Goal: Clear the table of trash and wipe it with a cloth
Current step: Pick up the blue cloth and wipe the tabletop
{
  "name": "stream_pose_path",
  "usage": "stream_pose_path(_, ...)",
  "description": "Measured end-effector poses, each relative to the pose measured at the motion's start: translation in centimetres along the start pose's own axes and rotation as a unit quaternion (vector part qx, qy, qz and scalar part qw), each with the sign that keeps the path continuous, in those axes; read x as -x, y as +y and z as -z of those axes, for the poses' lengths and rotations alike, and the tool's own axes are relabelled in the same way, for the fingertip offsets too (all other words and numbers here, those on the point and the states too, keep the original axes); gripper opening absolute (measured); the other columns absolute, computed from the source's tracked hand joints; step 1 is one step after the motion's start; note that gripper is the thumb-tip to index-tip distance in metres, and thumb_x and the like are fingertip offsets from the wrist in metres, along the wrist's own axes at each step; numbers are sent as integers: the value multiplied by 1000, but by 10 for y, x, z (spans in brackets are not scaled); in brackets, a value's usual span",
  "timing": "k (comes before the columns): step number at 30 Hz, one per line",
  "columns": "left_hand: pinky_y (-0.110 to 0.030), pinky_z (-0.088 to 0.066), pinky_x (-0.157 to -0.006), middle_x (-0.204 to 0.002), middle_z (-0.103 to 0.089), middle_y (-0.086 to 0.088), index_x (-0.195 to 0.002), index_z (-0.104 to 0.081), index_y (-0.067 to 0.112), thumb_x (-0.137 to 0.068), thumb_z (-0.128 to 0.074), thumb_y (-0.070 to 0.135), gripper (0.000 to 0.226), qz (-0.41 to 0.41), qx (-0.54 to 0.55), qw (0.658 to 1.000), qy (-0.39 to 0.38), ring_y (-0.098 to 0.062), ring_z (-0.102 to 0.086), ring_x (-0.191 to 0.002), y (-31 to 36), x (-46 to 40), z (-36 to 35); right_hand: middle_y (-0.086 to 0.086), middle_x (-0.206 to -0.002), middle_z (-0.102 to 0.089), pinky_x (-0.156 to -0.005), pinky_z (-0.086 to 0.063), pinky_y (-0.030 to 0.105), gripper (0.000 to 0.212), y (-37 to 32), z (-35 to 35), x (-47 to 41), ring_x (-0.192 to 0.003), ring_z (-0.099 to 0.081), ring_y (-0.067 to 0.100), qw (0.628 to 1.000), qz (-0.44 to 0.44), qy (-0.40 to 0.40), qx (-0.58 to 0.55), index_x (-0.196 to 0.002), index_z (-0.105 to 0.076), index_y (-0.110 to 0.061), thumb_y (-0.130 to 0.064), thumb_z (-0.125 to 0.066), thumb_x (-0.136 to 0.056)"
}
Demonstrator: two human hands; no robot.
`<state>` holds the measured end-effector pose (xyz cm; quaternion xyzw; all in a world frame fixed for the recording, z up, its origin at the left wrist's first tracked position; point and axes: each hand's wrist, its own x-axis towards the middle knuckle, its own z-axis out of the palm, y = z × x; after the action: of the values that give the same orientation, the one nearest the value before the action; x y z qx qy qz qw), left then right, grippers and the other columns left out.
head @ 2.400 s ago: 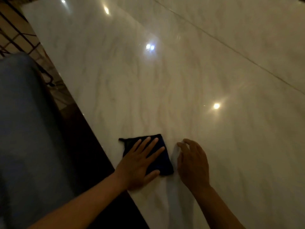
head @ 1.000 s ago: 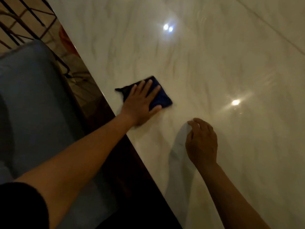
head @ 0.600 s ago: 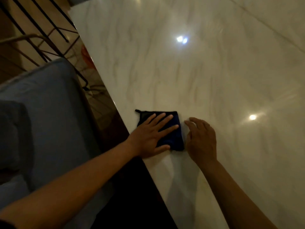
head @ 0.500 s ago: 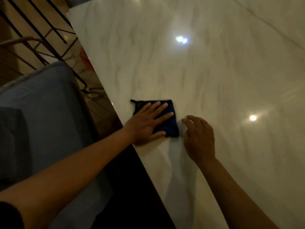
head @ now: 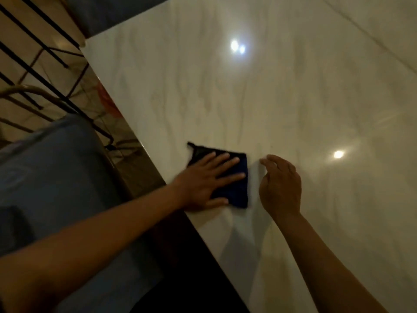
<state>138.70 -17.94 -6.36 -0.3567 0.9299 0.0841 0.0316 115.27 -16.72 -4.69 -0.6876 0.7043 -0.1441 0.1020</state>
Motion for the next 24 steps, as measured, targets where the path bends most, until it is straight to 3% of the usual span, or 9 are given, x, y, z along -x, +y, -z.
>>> stream_pose_path(2,-50,-5,-123,-167,-9,-7,-158,-16,33,-96,-28,68,73,58,0,998,16,-32,-9,-153,-53,-16,6,7,-128,-62,-100,-43,44,46,-10,-3,-5,-120,-53,30,1000,-13,3,-4,-119,-67,-12,-6,-41,-82)
stream_pose_path(5,-49,-2,-123,-167,-1,-9,-159,-6,33,-93,-12,70,76,254,14,967,15,-33,-3,-153,-115,-42,17,6,-129,-61,-102,-43,46,45,-19,-9,-7,-122,-52,28,999,-40,14,-6,-119,-65,-13,-9,-39,-84)
stream_pose_path(8,-50,2,-123,-166,7,-13,-159,3,27,-97,-14,66,75,349,36,936,29,-34,5,-153,-110,-61,16,5,-130,-60,-104,-42,45,46,-24,-14,-10,-124,-51,27,999,-51,7,1,-121,-64,-14,-11,-37,-84)
stream_pose_path(12,-54,-4,-122,-166,0,-15,-160,-9,24,-98,-20,65,75,247,55,966,45,-36,-1,-153,-42,-38,5,3,-134,-58,-106,-38,42,57,-31,-8,-29,-126,-49,26,999,-27,-20,-19,-126,-63,-17,-21,-25,-83)
stream_pose_path(15,-51,-4,-123,-167,3,-8,-160,-6,30,-102,-19,59,66,195,48,980,18,-29,4,-154,-21,-24,5,3,-137,-55,-103,-41,42,48,-47,-3,-52,-128,-47,24,997,-17,-24,-66,-130,-60,-19,-21,-32,-91)
stream_pose_path(20,-48,-3,-123,-167,2,-4,-159,-6,34,-100,-13,60,65,163,11,987,4,-27,2,-154,-116,-63,25,3,-130,-57,-95,-47,38,35,-92,-18,-69,-120,-51,21,993,32,1,-115,-127,-61,-18,-14,-53,-92)
stream_pose_path(24,-43,1,-124,-167,6,-4,-159,-1,32,-98,-3,61,68,129,22,991,-9,-25,6,-154,-176,-87,45,8,-129,-60,-95,-51,40,40,-124,-40,-111,-119,-54,24,991,28,49,-125,-126,-63,-13,-22,-41,-93)
